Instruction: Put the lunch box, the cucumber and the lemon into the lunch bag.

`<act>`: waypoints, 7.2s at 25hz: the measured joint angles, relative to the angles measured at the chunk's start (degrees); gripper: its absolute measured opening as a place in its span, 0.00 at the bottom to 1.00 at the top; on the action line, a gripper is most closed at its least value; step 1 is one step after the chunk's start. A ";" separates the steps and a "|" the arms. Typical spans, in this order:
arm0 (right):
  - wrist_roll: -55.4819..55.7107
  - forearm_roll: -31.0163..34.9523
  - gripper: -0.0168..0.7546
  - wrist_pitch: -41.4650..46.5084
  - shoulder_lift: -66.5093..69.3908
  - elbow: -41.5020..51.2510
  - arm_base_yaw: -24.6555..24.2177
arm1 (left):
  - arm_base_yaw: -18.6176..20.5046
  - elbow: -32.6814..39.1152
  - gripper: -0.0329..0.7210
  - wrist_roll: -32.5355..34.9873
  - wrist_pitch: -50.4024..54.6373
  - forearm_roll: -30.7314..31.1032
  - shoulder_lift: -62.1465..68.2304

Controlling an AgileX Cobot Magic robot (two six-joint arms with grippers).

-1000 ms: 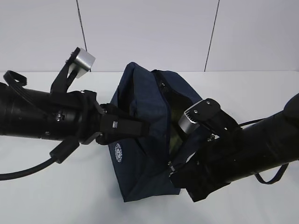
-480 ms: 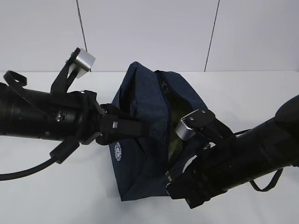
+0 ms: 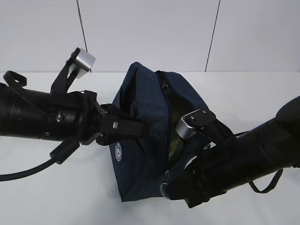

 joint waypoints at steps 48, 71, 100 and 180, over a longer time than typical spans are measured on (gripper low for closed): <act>-11.24 16.07 0.31 6.55 5.34 -0.10 0.00 | 0.00 0.00 0.04 -0.85 1.31 0.00 0.00; -10.11 11.27 0.32 3.37 5.34 -0.10 -0.12 | 0.00 0.00 0.04 -1.07 1.71 0.04 0.00; -10.44 13.39 0.11 1.79 5.34 -0.10 -0.12 | 0.00 0.00 0.04 -1.07 1.75 0.04 0.00; 6.99 -10.88 0.03 1.82 -2.74 -0.46 -0.12 | -0.13 0.00 0.04 -1.07 -1.75 0.01 0.00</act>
